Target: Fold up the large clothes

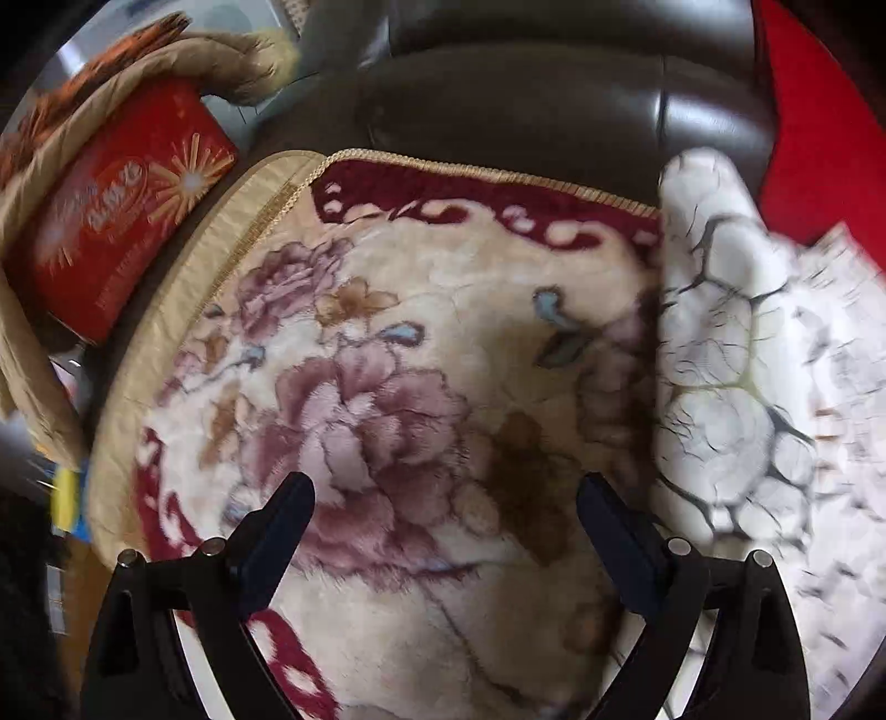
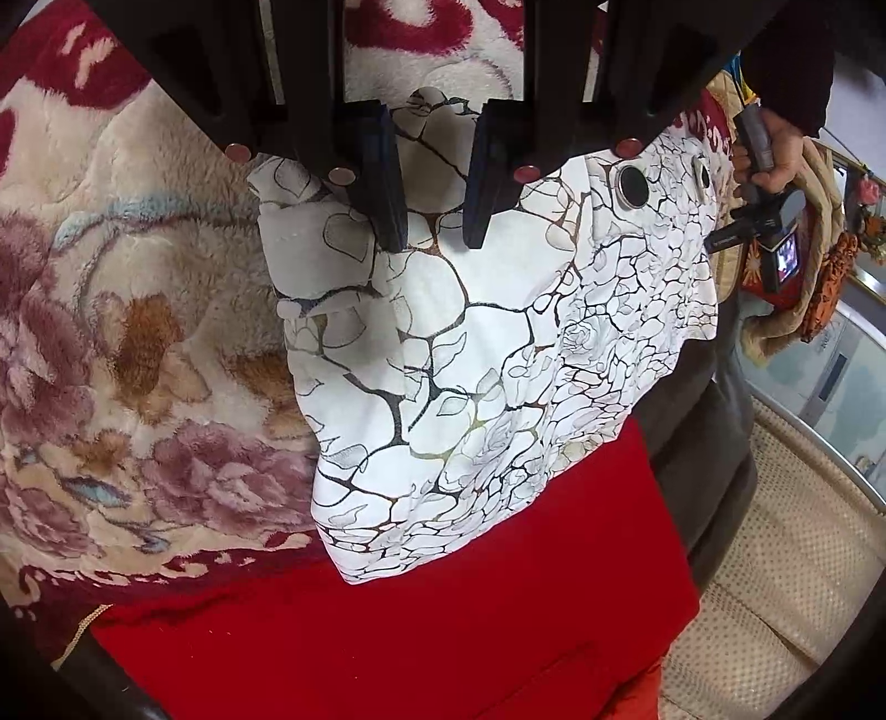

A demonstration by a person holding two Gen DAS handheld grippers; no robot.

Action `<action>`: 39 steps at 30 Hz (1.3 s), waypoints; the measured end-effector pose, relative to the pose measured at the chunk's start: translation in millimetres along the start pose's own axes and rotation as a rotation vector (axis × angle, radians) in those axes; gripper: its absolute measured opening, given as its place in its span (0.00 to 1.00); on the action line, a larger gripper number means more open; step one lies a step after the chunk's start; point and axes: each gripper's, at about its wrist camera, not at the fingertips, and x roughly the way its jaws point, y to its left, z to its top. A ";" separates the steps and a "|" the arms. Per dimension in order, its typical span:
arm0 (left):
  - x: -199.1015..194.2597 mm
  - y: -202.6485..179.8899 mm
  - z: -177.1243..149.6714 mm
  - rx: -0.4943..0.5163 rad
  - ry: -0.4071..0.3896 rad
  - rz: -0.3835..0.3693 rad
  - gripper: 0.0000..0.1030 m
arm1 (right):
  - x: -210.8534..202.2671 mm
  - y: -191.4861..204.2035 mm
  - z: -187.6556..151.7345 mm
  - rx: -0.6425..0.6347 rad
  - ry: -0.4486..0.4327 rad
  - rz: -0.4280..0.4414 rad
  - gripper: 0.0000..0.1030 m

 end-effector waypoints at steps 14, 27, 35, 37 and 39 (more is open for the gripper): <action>12.0 -69.9 3.9 0.336 -0.063 0.120 0.93 | 28.4 10.8 67.3 0.026 0.007 -0.085 0.22; -51.4 -18.5 -52.6 0.250 -0.187 -0.014 0.93 | -6.2 10.4 15.8 -0.045 -0.046 -0.082 0.25; -67.6 -1.0 -102.1 0.166 -0.135 -0.103 0.93 | -24.2 13.6 4.8 -0.019 -0.062 -0.041 0.25; -70.0 6.1 -110.7 0.116 -0.123 -0.128 0.93 | -26.6 13.8 1.4 -0.030 -0.081 -0.054 0.25; -75.0 6.8 -115.7 0.112 -0.150 -0.072 0.93 | -22.2 8.6 -1.1 -0.007 -0.068 -0.054 0.25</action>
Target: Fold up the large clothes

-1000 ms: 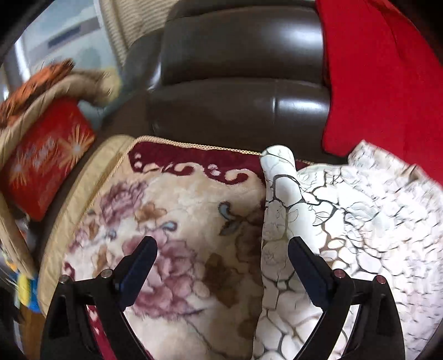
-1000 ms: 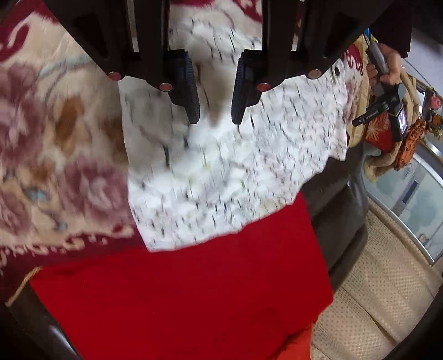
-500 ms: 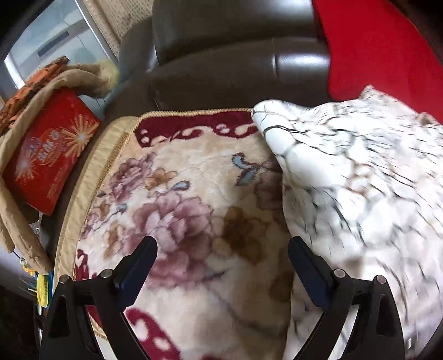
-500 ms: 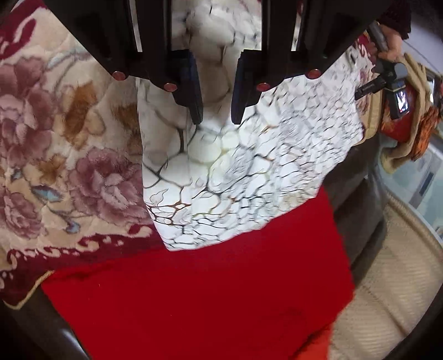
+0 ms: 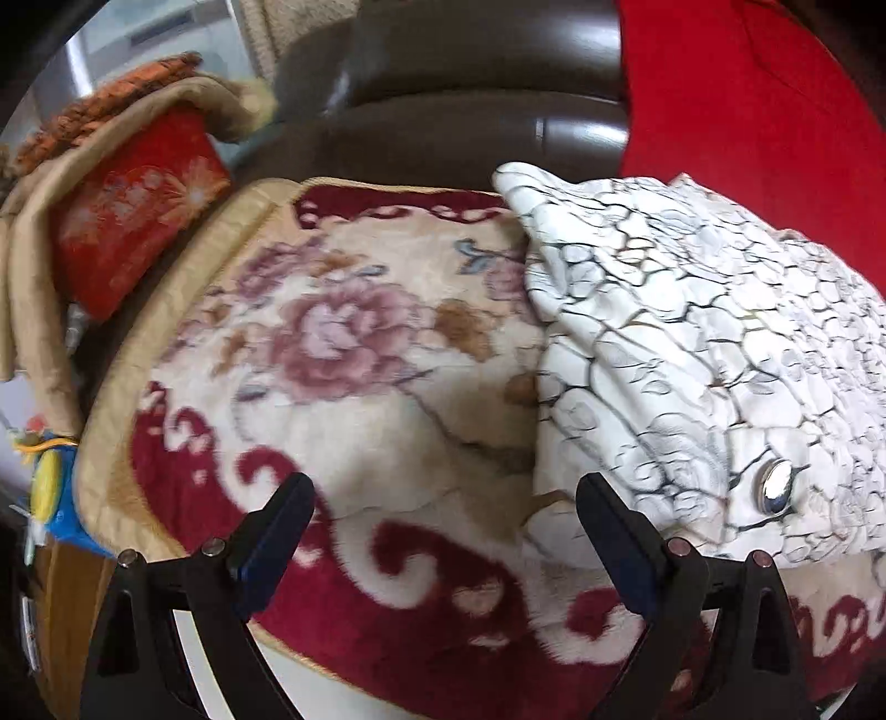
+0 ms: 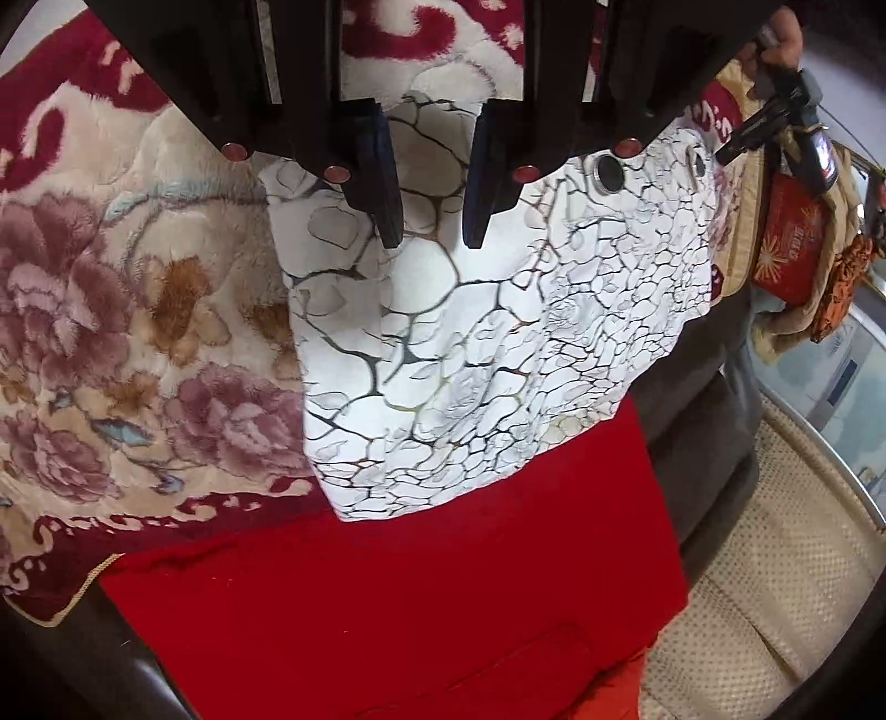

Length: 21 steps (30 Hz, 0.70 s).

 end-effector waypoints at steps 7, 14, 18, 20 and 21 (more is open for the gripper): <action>-31.3 -2.3 5.7 0.048 -0.129 0.074 0.93 | 7.1 -6.0 -1.2 0.054 0.038 0.003 0.25; -42.8 -4.3 13.3 0.043 -0.165 0.054 0.93 | -1.0 12.5 6.2 0.031 -0.030 0.025 0.26; -43.9 -6.3 13.1 0.040 -0.166 0.047 0.93 | 22.0 -2.5 12.6 0.092 0.006 0.009 0.26; -41.8 -7.4 13.4 0.044 -0.161 0.045 0.93 | 24.4 -6.0 13.2 0.100 0.005 0.033 0.25; -40.7 -7.8 13.3 0.043 -0.156 0.041 0.93 | 23.3 -5.0 13.9 0.093 0.007 0.033 0.25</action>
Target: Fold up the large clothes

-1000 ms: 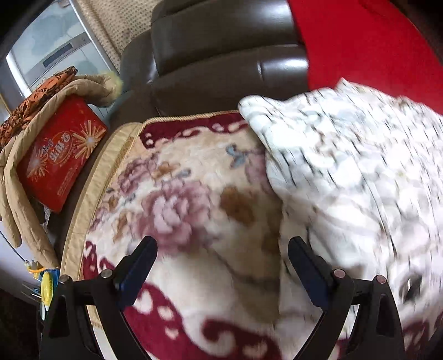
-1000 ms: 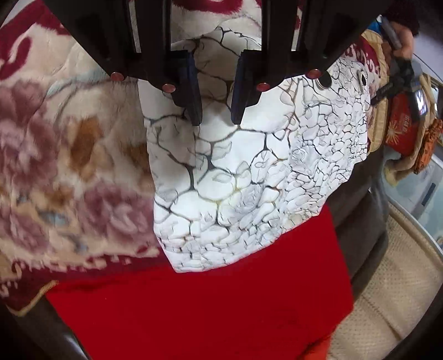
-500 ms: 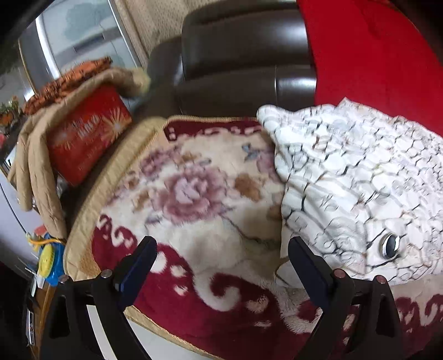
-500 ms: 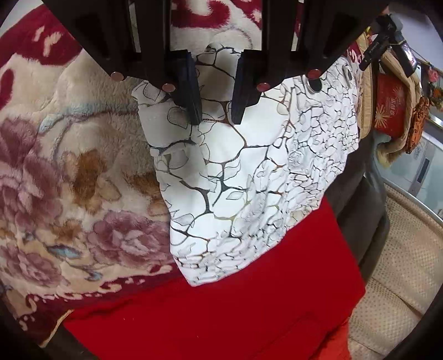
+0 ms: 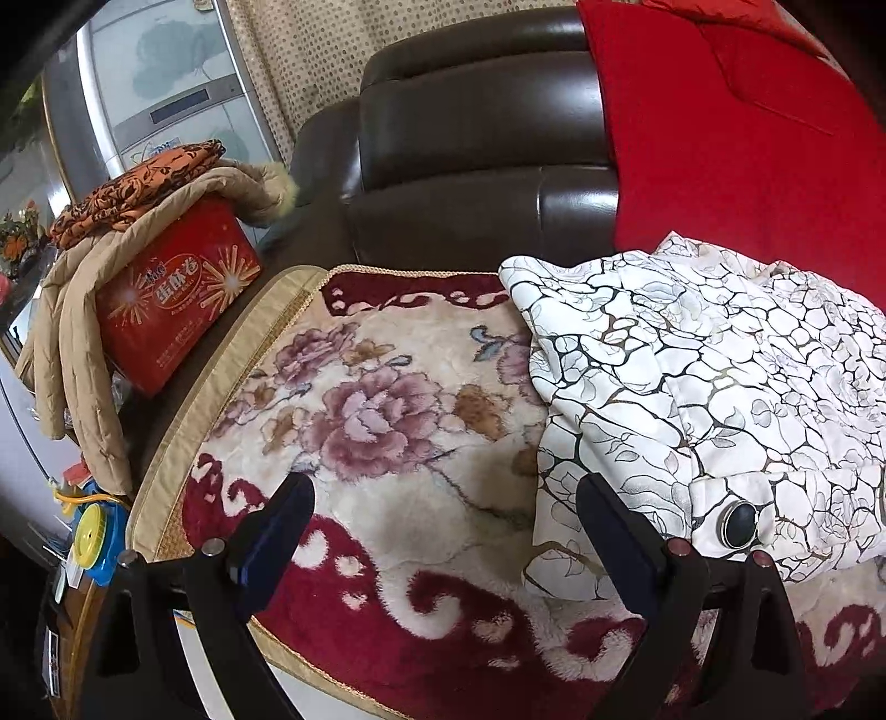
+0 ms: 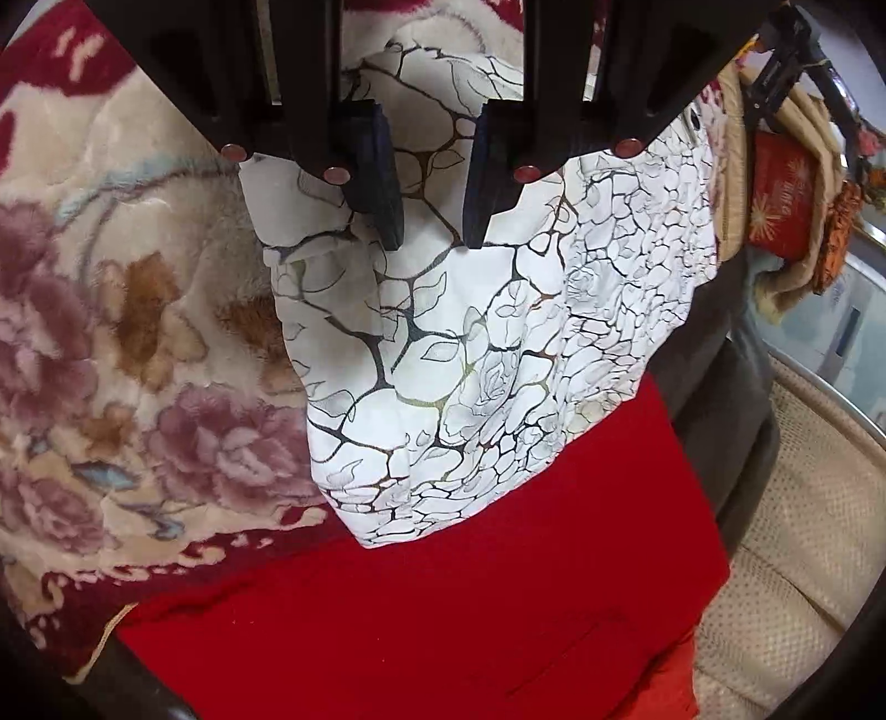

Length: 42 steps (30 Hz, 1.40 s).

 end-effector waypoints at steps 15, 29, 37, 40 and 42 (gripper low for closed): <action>21.7 -2.5 -27.7 -0.053 0.187 -0.178 0.93 | 2.5 -1.6 7.3 0.043 0.064 0.003 0.26; 60.1 2.3 -44.6 -0.401 0.398 -0.573 0.93 | 0.6 57.8 18.9 0.016 -0.061 0.150 0.28; 91.5 -1.9 -41.8 -0.605 0.382 -0.627 0.93 | 21.3 68.7 0.9 -0.124 -0.055 0.188 0.28; 93.0 -3.6 -41.0 -0.664 0.366 -0.641 0.92 | 17.7 76.3 4.1 -0.129 -0.059 0.245 0.28; 87.2 -1.6 -42.0 -0.689 0.322 -0.653 0.91 | 12.7 77.9 6.2 -0.128 -0.068 0.272 0.28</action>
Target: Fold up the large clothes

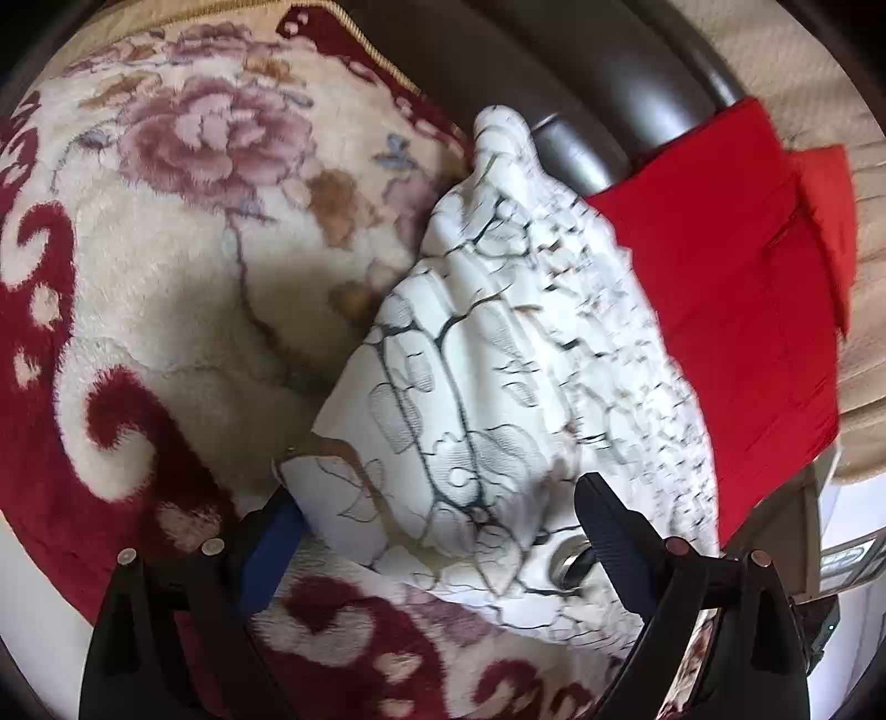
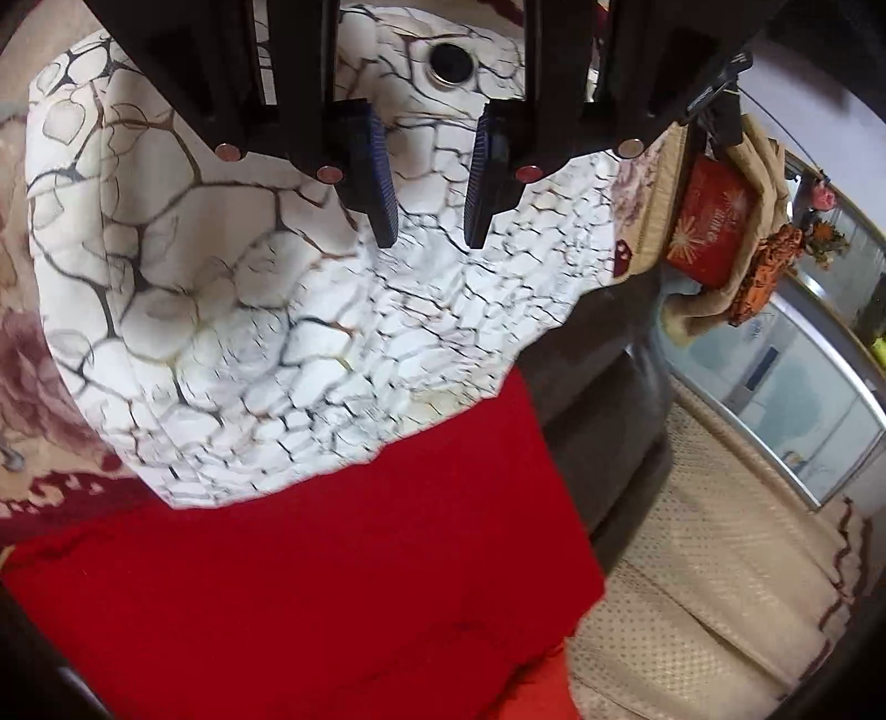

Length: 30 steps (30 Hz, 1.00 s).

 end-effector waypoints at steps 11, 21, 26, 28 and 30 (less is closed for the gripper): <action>15.1 6.8 3.6 -0.083 -0.047 -0.038 0.87 | -18.5 -19.4 12.1 0.071 -0.046 0.017 0.28; 7.1 -31.3 15.2 0.016 -0.123 -0.183 0.86 | -15.7 -17.1 11.9 0.047 -0.031 -0.006 0.28; 45.3 -6.6 28.2 -0.153 -0.025 -0.189 0.86 | -13.0 -19.8 11.1 0.055 -0.019 -0.013 0.28; 51.3 -3.5 32.5 -0.203 -0.022 -0.211 0.85 | -9.8 -19.6 10.5 0.044 -0.007 -0.026 0.28; 51.2 -8.9 38.0 -0.190 -0.042 -0.209 0.78 | -4.7 -18.7 9.2 0.022 0.013 -0.051 0.27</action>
